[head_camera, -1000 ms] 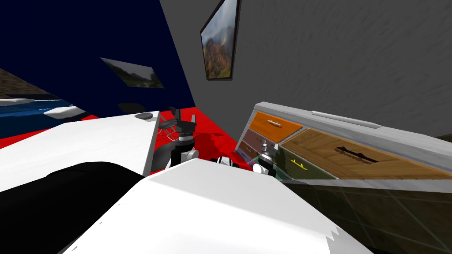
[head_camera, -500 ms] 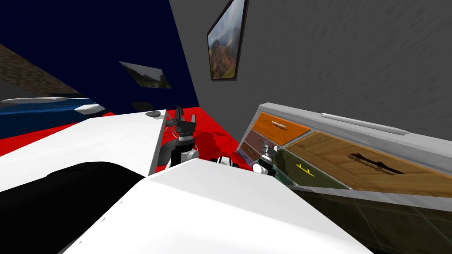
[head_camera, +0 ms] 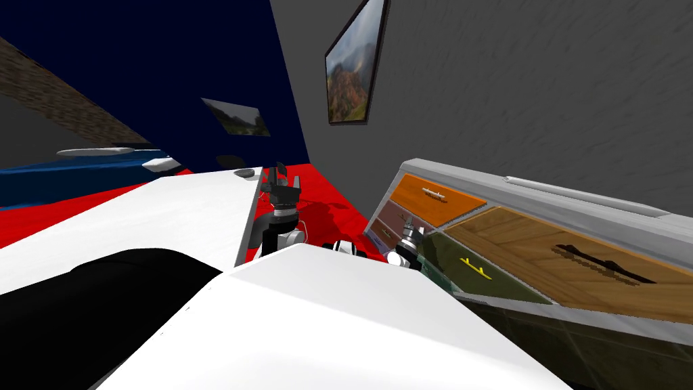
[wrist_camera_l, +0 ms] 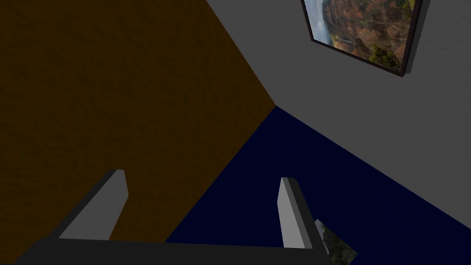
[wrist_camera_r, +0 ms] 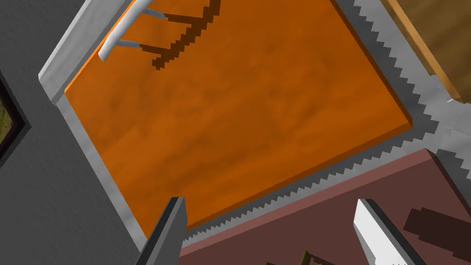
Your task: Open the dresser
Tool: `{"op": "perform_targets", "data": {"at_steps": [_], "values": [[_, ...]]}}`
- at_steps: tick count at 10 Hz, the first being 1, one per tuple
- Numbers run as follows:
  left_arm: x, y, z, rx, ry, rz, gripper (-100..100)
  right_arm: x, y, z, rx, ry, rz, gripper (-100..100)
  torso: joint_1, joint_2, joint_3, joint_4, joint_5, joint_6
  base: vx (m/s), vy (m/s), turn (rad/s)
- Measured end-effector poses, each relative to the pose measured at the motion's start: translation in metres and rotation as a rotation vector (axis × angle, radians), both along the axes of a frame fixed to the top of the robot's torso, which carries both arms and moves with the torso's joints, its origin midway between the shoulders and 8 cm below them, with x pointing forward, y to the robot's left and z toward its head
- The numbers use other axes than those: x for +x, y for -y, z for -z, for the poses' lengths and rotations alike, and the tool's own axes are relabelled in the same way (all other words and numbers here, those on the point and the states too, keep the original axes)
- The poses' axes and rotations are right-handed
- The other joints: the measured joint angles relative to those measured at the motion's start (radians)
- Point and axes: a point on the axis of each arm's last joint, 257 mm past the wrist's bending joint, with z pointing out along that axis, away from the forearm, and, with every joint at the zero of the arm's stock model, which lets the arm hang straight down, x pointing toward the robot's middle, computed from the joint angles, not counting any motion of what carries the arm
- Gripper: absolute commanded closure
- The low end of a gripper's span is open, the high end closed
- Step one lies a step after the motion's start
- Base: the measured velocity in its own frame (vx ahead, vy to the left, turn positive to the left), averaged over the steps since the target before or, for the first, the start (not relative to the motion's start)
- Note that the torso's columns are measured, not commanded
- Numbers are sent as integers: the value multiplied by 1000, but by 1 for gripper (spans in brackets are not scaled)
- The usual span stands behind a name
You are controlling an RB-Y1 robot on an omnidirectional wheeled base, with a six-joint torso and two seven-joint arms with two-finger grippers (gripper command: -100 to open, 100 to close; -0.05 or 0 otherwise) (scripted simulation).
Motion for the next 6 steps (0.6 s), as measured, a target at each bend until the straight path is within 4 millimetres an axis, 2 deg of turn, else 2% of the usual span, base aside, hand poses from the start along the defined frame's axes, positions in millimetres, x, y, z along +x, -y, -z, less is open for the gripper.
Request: {"op": "perform_targets", "data": {"at_steps": [1,6], "values": [[0,0,0,0,0,0,0,0,2,4,34,11,-4,-100,0,0,0,0,0,0,0,0,0],[0,0,0,0,0,0,0,-5,17,25,185,59,-7,-100,0,0,0,0,0,0,-12,-1,120]]}}
